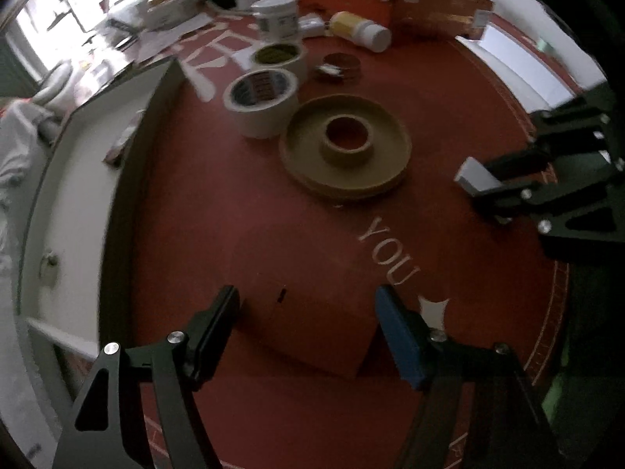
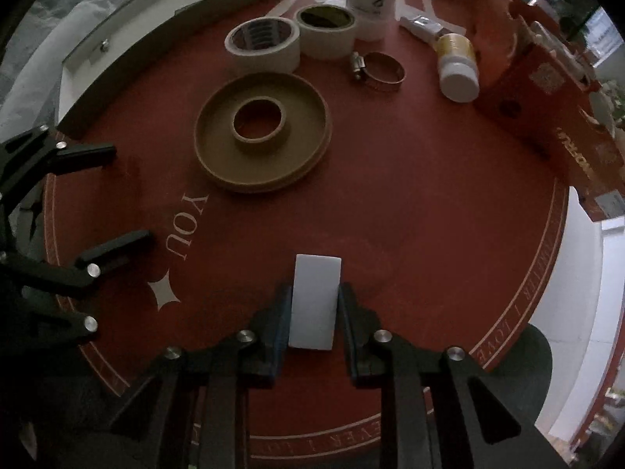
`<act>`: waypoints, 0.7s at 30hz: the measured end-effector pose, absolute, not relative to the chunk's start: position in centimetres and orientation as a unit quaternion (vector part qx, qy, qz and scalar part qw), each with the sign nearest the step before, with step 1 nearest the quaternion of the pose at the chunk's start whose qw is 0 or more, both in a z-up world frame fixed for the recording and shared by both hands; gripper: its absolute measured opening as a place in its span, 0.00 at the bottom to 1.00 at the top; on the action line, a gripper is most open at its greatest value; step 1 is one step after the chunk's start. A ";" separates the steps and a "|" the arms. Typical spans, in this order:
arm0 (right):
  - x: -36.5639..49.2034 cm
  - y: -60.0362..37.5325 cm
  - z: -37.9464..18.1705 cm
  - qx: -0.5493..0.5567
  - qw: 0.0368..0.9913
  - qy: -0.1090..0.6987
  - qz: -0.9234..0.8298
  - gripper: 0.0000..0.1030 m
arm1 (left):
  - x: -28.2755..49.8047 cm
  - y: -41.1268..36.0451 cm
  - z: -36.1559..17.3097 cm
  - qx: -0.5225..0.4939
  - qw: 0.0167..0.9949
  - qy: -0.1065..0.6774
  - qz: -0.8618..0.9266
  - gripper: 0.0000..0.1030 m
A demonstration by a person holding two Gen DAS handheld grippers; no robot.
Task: Organize rigid objects
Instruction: 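Close the right gripper on the white block while the left gripper grasps the red card, then carry the white block and red card over the tray and lower them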
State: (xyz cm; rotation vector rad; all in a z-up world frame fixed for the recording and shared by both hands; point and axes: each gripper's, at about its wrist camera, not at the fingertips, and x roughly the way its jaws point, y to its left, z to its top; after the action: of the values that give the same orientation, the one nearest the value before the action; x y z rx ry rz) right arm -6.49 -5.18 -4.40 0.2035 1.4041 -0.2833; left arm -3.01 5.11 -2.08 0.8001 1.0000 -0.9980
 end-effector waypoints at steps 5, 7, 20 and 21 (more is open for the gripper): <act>-7.6 -7.9 -3.0 0.204 0.761 0.600 -0.137 0.24 | -1.3 6.5 -0.4 0.325 0.711 0.471 -0.408 0.17; -8.0 -8.5 -2.0 0.229 0.769 0.580 -0.139 0.24 | -0.1 7.1 0.7 0.287 0.728 0.486 -0.390 0.16; -8.8 -9.1 -5.1 0.267 0.756 0.585 -0.123 0.24 | -1.4 7.4 0.4 0.330 0.718 0.466 -0.399 0.96; -9.0 -9.2 -5.2 0.271 0.755 0.584 -0.124 0.24 | -1.3 6.8 -0.5 0.334 0.708 0.492 -0.381 0.96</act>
State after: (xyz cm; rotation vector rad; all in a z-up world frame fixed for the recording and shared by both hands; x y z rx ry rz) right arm -9.03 -9.23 -5.15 0.5919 1.2729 -0.2702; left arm -1.32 6.83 -0.47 0.7423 1.0925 -0.8461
